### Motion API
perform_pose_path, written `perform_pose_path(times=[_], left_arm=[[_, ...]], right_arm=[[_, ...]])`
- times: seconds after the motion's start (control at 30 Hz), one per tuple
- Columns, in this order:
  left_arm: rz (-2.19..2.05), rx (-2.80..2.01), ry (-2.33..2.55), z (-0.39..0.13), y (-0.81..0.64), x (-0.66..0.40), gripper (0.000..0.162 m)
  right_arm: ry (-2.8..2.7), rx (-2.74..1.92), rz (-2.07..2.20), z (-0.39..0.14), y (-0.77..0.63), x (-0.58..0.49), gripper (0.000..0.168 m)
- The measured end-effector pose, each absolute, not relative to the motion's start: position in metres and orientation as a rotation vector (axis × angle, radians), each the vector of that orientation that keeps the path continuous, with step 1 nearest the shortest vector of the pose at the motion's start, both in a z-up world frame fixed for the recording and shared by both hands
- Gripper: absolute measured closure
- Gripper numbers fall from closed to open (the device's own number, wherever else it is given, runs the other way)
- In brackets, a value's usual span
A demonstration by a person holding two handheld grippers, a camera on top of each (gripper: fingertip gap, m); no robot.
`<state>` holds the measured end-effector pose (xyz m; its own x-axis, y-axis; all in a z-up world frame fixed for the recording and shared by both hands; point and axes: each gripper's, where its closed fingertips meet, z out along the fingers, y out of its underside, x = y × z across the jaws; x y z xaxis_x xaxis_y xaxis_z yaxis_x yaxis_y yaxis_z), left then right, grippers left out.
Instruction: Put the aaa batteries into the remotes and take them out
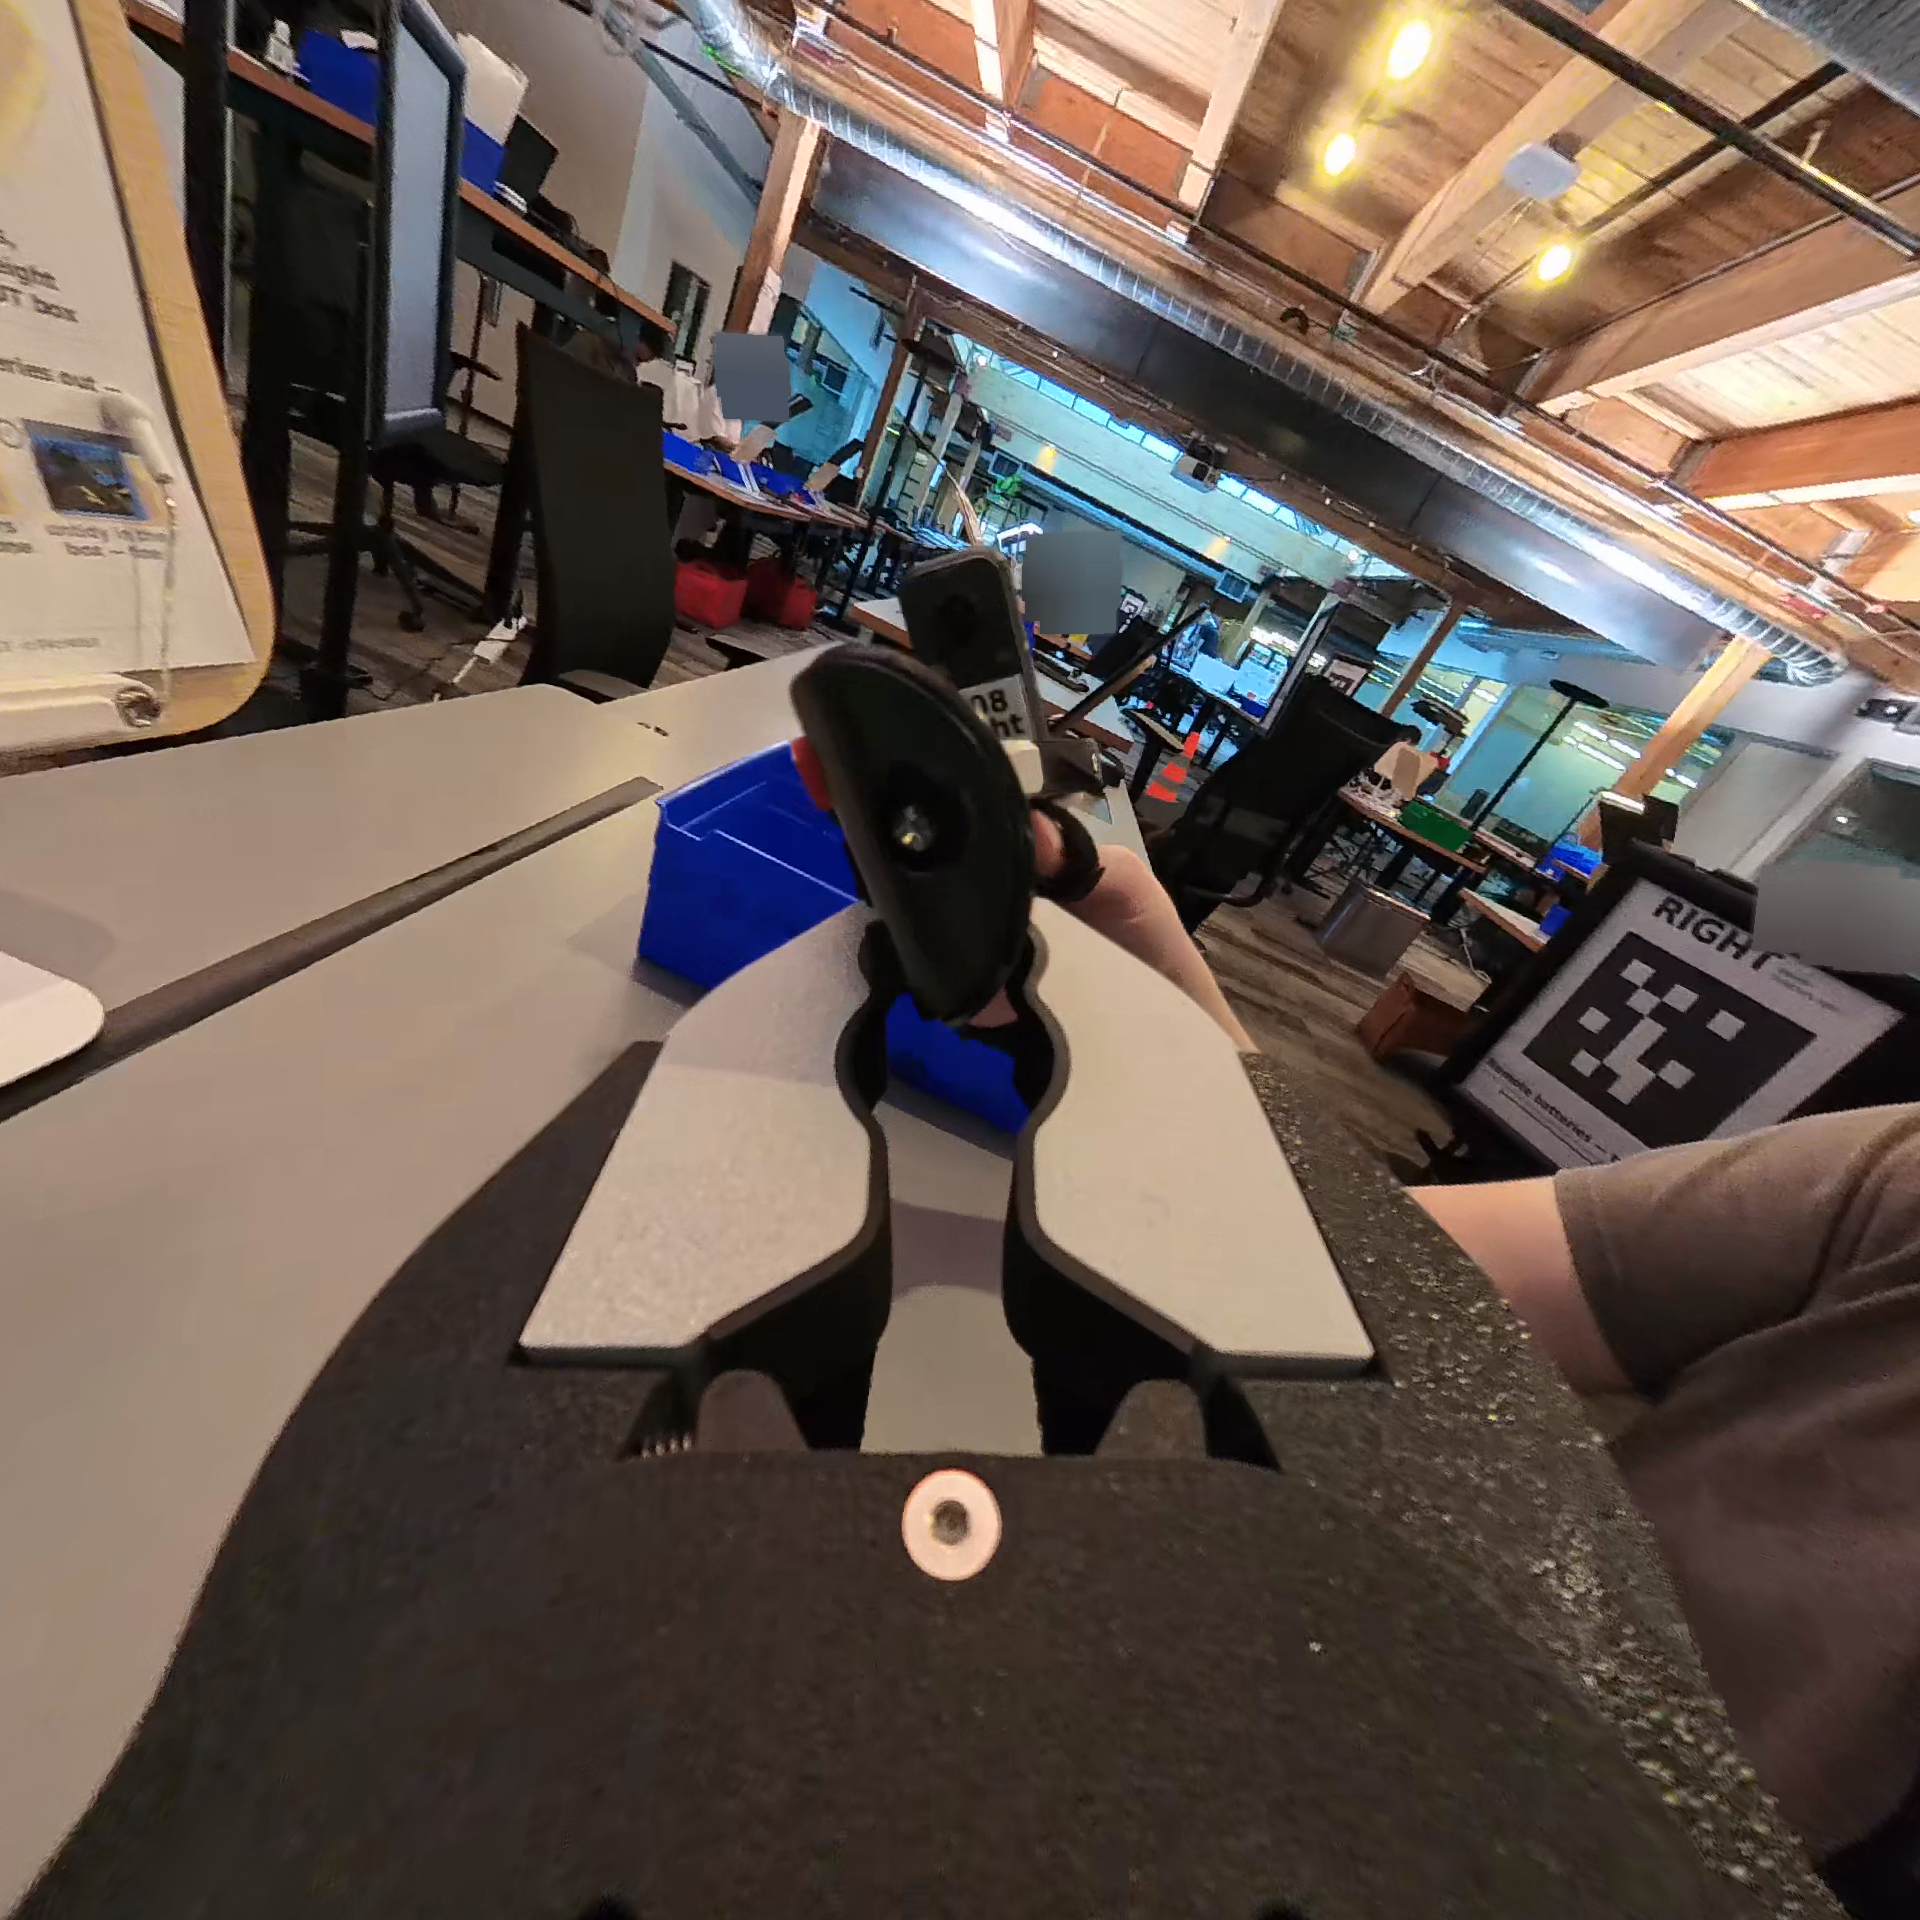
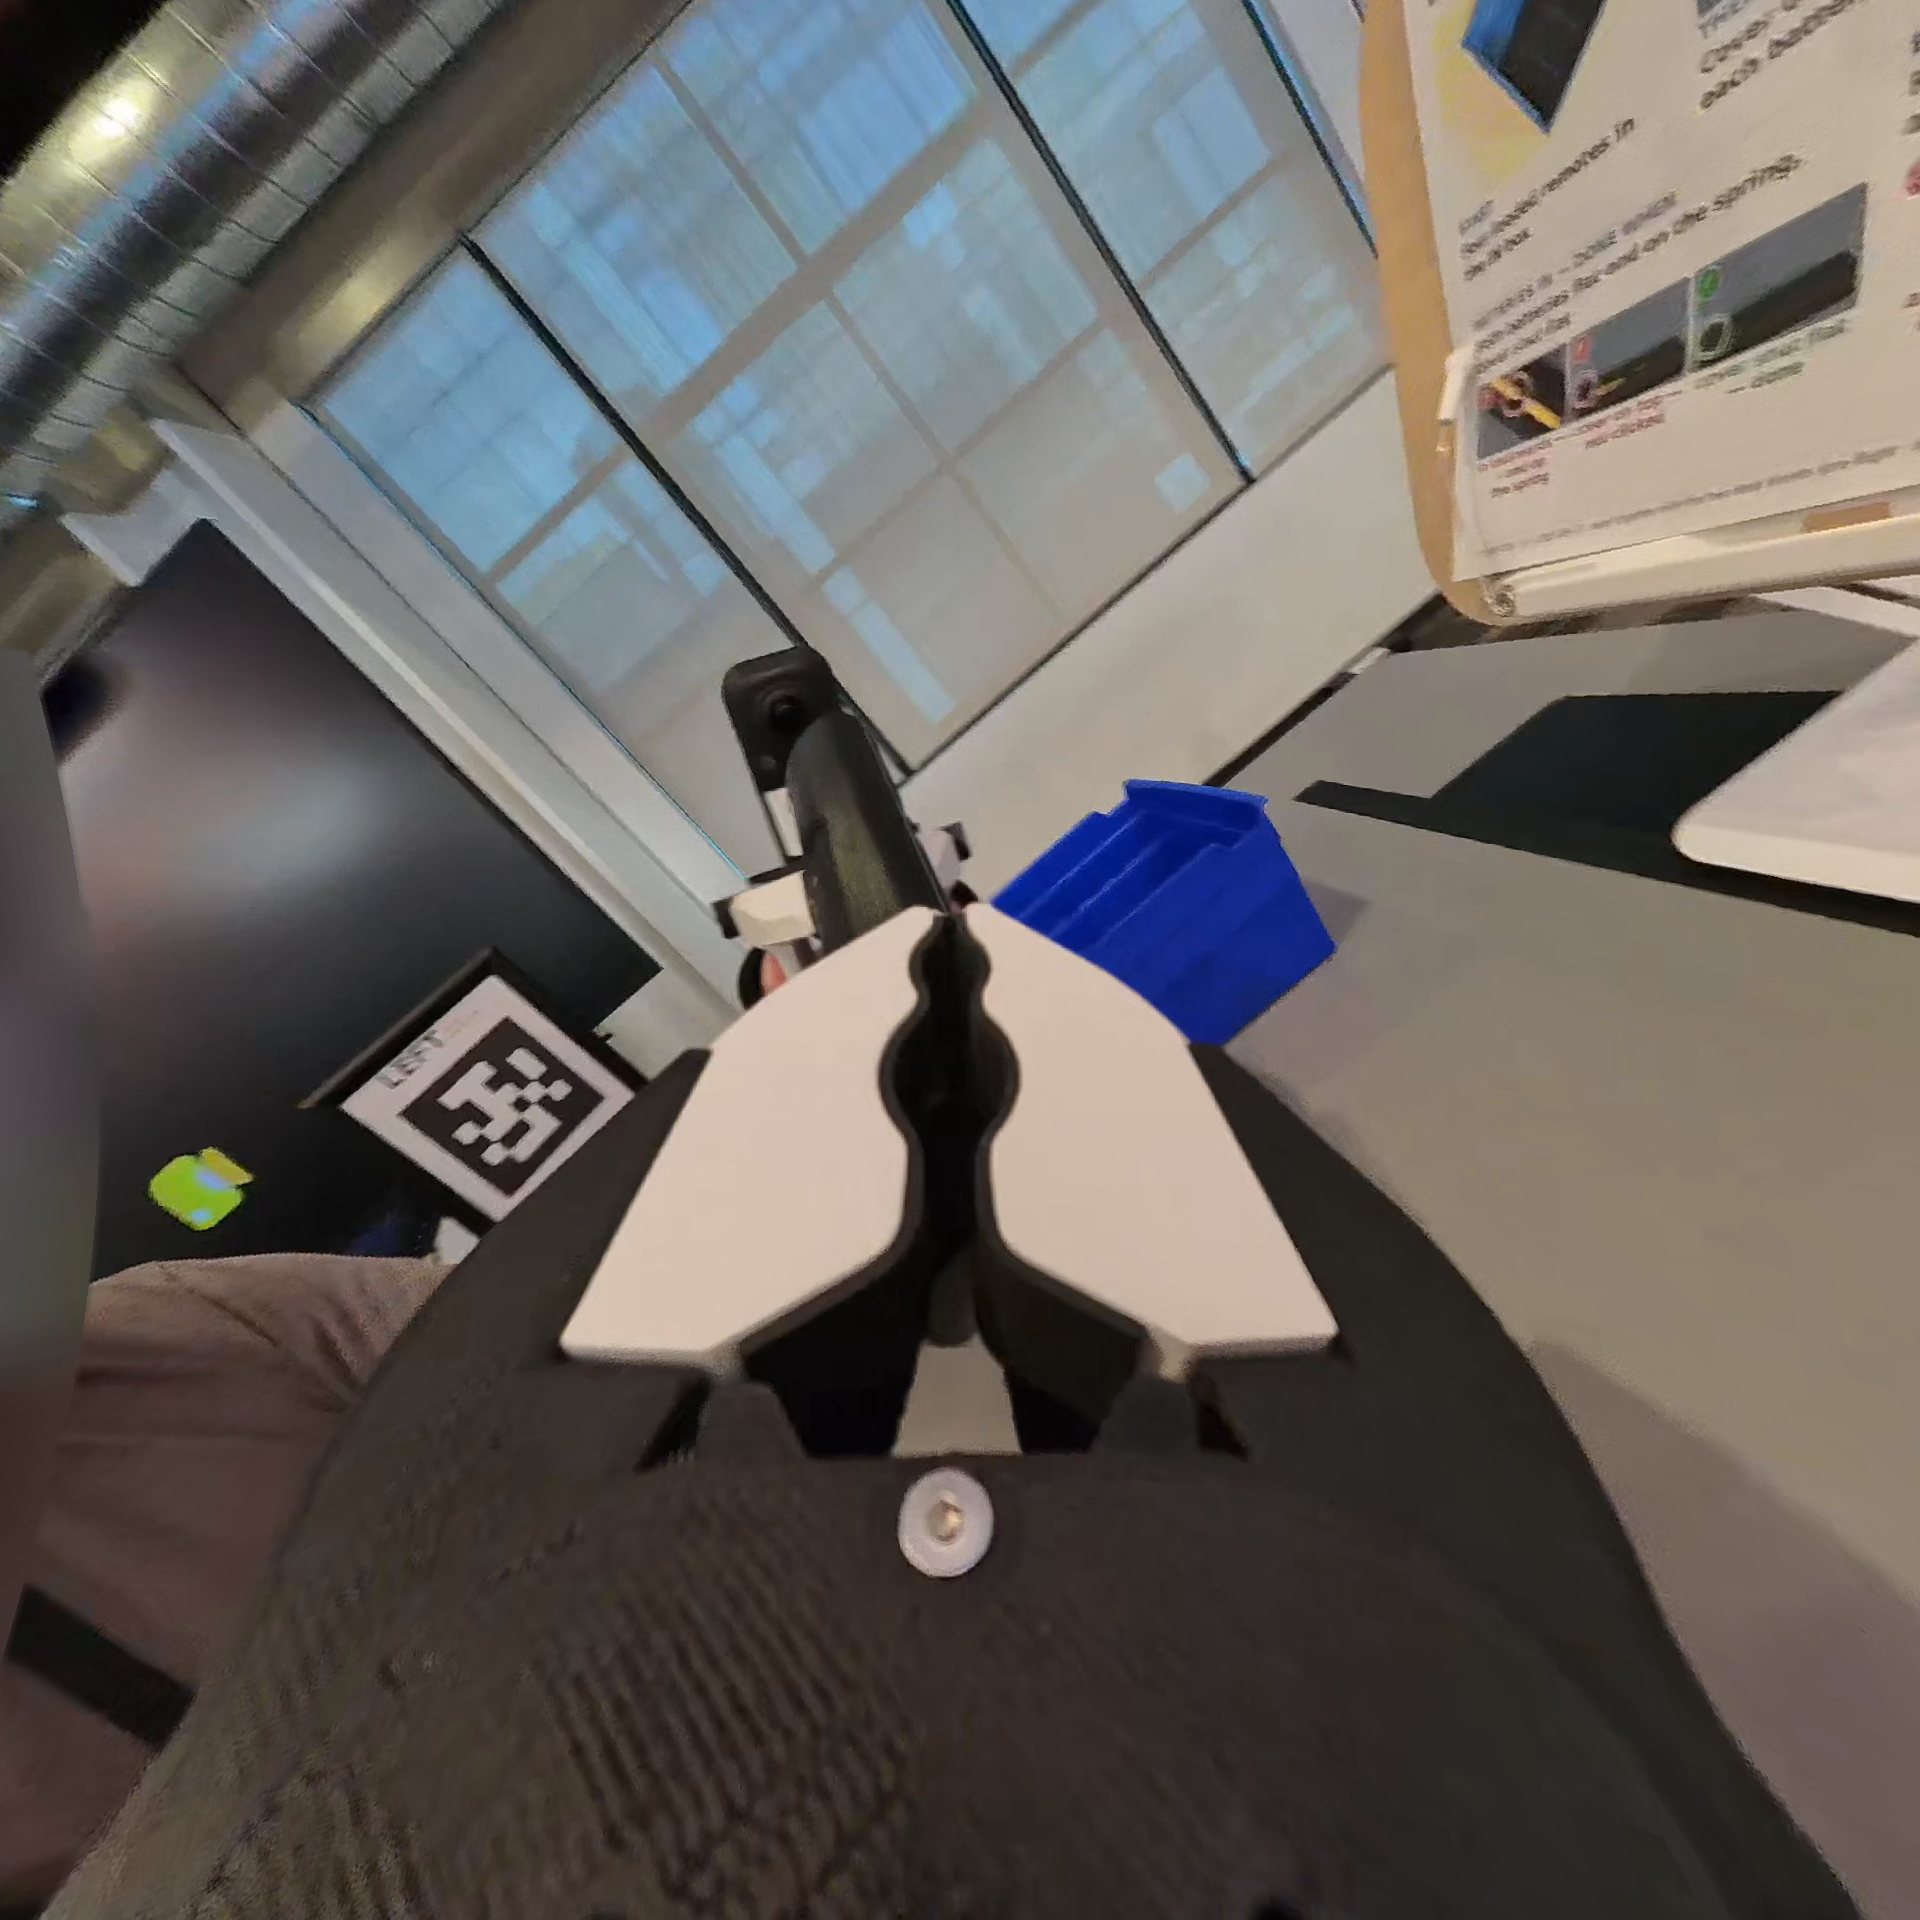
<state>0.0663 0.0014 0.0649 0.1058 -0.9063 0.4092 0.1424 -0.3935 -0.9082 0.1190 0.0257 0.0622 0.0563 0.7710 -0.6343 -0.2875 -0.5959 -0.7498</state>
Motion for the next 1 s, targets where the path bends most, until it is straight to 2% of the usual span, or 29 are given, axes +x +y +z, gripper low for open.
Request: perform_pose_path(times=[0.13, 0.27, 0.33, 0.4, 0.47, 0.7, 0.73, 0.77, 0.9, 1.0], left_arm=[[-1.465, -1.473, 0.822, 0.065, -0.005, 0.072, 0.143], [-1.467, -1.477, 0.805, 0.063, -0.003, 0.073, 0.143], [-1.470, -1.471, 0.754, 0.065, 0.003, 0.068, 0.143], [-1.470, -1.452, 0.700, 0.071, 0.009, 0.057, 0.143], [-1.464, -1.412, 0.652, 0.079, 0.014, 0.046, 0.143], [-1.403, -1.377, 0.658, 0.087, 0.013, 0.040, 0.143], [-1.419, -1.365, 0.684, 0.088, 0.009, 0.043, 0.142], [-1.424, -1.349, 0.681, 0.090, 0.008, 0.044, 0.142], [-1.311, -1.344, 0.854, 0.085, -0.003, 0.050, 0.140], [-1.275, -1.343, 0.947, 0.085, -0.013, 0.054, 0.127]], right_arm=[[-0.571, -1.516, 1.771, 0.062, 0.016, 0.113, 0.166], [-0.622, -1.440, 1.699, 0.062, 0.019, 0.120, 0.161], [-0.572, -1.421, 1.690, 0.063, 0.027, 0.127, 0.136], [-0.531, -1.382, 1.703, 0.066, 0.031, 0.132, 0.127], [-0.504, -1.369, 1.729, 0.066, 0.032, 0.129, 0.111], [-0.556, -1.382, 1.903, 0.065, 0.014, 0.086, 0.111], [-0.561, -1.369, 1.914, 0.066, 0.012, 0.085, 0.133], [-0.577, -1.366, 1.923, 0.067, 0.010, 0.086, 0.141], [-0.678, -1.379, 1.871, 0.068, 0.002, 0.093, 0.142], [-0.747, -1.388, 1.789, 0.071, -0.003, 0.097, 0.142]])
